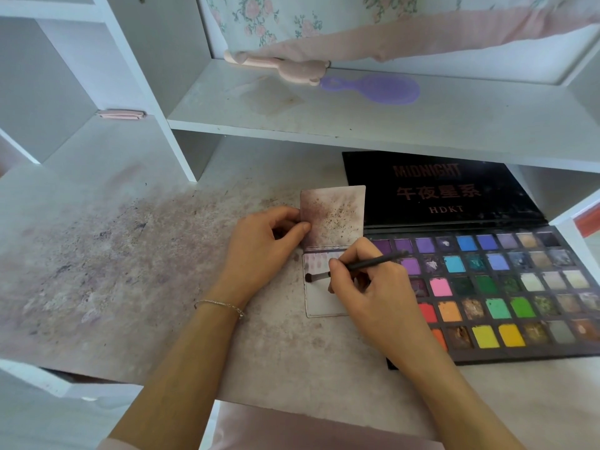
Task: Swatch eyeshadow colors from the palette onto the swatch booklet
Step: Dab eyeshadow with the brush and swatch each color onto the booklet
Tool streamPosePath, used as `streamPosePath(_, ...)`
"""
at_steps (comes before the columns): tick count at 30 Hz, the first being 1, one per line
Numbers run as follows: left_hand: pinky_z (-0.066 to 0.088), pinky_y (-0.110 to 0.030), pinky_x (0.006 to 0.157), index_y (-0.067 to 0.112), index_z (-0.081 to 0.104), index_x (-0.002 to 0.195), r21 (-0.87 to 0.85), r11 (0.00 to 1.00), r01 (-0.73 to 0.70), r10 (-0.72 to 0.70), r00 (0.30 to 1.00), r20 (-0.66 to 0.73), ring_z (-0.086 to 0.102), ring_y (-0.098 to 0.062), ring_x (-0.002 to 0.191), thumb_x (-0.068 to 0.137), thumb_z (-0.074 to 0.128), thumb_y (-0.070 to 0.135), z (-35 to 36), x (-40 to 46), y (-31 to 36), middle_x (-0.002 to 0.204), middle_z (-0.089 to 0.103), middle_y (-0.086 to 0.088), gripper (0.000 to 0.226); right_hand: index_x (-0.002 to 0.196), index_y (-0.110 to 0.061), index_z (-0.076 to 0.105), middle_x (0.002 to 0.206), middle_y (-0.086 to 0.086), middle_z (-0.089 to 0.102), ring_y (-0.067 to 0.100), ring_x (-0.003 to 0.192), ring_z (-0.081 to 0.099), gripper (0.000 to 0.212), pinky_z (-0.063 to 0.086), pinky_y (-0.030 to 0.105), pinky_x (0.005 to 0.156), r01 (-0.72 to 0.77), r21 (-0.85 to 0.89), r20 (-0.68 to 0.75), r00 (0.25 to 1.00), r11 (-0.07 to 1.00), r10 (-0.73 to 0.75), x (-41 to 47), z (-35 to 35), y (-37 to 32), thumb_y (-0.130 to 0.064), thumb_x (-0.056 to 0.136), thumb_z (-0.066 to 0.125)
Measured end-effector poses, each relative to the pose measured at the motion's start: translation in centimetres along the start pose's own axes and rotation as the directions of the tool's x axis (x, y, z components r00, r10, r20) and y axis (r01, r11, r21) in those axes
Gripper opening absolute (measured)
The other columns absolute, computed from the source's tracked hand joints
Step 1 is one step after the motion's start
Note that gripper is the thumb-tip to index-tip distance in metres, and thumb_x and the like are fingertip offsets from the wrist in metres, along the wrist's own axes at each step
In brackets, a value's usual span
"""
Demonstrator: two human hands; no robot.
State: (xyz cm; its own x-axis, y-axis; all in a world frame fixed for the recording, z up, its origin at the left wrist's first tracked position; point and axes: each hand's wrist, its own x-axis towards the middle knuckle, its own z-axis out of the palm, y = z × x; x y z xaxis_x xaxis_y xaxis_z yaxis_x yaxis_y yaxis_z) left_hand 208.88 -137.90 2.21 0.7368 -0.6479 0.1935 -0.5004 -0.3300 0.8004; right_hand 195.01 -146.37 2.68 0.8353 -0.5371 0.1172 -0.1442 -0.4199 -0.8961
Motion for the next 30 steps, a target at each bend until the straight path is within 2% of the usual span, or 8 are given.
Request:
streamPosePath(3, 0.046, -0.009, 0.066, 0.021, 0.069, 0.092, 0.011, 1.000, -0.001, 0.001, 1.000, 0.001, 0.061, 0.003, 0.070, 0.083, 0.064, 0.020, 0.0, 0.0, 0.0, 0.072, 0.063, 0.018, 0.010, 0.069, -0.019, 0.045, 0.059, 0.005, 0.061, 0.005, 0.048, 0.045, 0.020, 0.034, 0.013, 0.044, 0.009, -0.007, -0.002, 1.000, 1.000, -0.009, 0.0, 0.0, -0.1, -0.018, 0.086, 0.055)
streamPosePath(10, 0.044, -0.005, 0.064, 0.018, 0.070, 0.094, 0.012, 1.000, -0.001, 0.001, 1.000, -0.006, 0.060, 0.004, 0.070, 0.083, 0.064, 0.021, 0.0, 0.0, -0.1, 0.072, 0.061, 0.020, 0.012, 0.070, -0.019, 0.044, 0.059, 0.008, 0.061, 0.004, 0.046, 0.044, 0.020, 0.033, 0.013, 0.043, 0.017, -0.022, -0.002, 1.000, 1.000, -0.017, 0.1, 0.1, 0.0, -0.019, 0.087, 0.053)
streamPosePath(13, 0.043, -0.004, 0.064, 0.019, 0.070, 0.093, 0.024, 1.000, -0.007, 0.007, 1.000, -0.008, 0.059, 0.005, 0.069, 0.083, 0.064, 0.021, 0.1, 0.1, -0.1, 0.071, 0.060, 0.022, 0.012, 0.072, -0.019, 0.045, 0.062, 0.010, 0.061, 0.013, 0.050, 0.047, 0.017, 0.037, 0.023, 0.045, 0.035, -0.016, -0.025, 0.999, 0.999, -0.035, 0.1, 0.1, 0.2, -0.021, 0.088, 0.052)
streamPosePath(15, 0.044, -0.005, 0.064, 0.020, 0.070, 0.092, 0.016, 1.000, -0.001, 0.001, 1.000, -0.009, 0.059, 0.006, 0.070, 0.083, 0.064, 0.021, 0.1, 0.1, -0.2, 0.071, 0.060, 0.023, 0.011, 0.074, -0.019, 0.049, 0.065, 0.009, 0.060, 0.021, 0.058, 0.053, 0.014, 0.045, 0.036, 0.054, 0.035, 0.058, -0.072, 0.997, 0.998, -0.030, 0.1, -0.1, 0.2, -0.021, 0.088, 0.052)
streamPosePath(16, 0.044, -0.005, 0.064, 0.020, 0.070, 0.092, 0.011, 1.000, 0.001, -0.001, 1.000, -0.009, 0.059, 0.006, 0.069, 0.083, 0.064, 0.021, 0.1, 0.1, -0.2, 0.071, 0.060, 0.023, 0.011, 0.075, -0.020, 0.051, 0.067, 0.007, 0.060, 0.021, 0.063, 0.056, 0.011, 0.047, 0.036, 0.058, 0.041, 0.107, -0.101, 0.994, 0.993, -0.030, 0.1, -0.2, 0.1, -0.021, 0.087, 0.050)
streamPosePath(21, 0.045, -0.008, 0.065, 0.022, 0.070, 0.091, -0.012, 1.000, 0.000, 0.000, 1.000, 0.003, 0.060, 0.005, 0.070, 0.083, 0.064, 0.020, 0.1, 0.1, -0.3, 0.072, 0.062, 0.021, 0.010, 0.088, -0.028, 0.060, 0.077, -0.008, 0.064, 0.005, 0.078, 0.063, 0.019, 0.050, 0.015, 0.068, 0.096, 0.172, -0.133, 0.988, 0.980, -0.073, 0.4, -1.2, 0.0, -0.019, 0.085, 0.043)
streamPosePath(27, 0.043, -0.004, 0.063, 0.034, 0.062, 0.083, -0.028, 0.999, -0.021, 0.022, 1.000, 0.007, 0.059, 0.009, 0.068, 0.082, 0.065, 0.018, 0.0, 0.0, -0.2, 0.071, 0.061, 0.024, 0.016, 0.088, -0.031, 0.058, 0.084, -0.013, 0.066, 0.002, 0.077, 0.062, 0.026, 0.050, 0.012, 0.065, 0.073, 0.135, -0.205, 0.978, 0.988, -0.044, -0.4, -4.2, 1.0, -0.007, 0.090, 0.049)
streamPosePath(30, 0.041, -0.001, 0.063, 0.036, 0.060, 0.082, -0.023, 0.999, -0.029, 0.029, 1.000, 0.006, 0.058, 0.012, 0.068, 0.082, 0.065, 0.018, 0.0, 0.0, -0.3, 0.071, 0.060, 0.025, 0.019, 0.086, -0.033, 0.056, 0.079, -0.007, 0.065, 0.003, 0.073, 0.062, 0.021, 0.049, 0.011, 0.061, 0.047, 0.064, -0.263, 0.964, 0.997, -0.028, -1.4, -6.0, 1.9, -0.016, 0.092, 0.044)
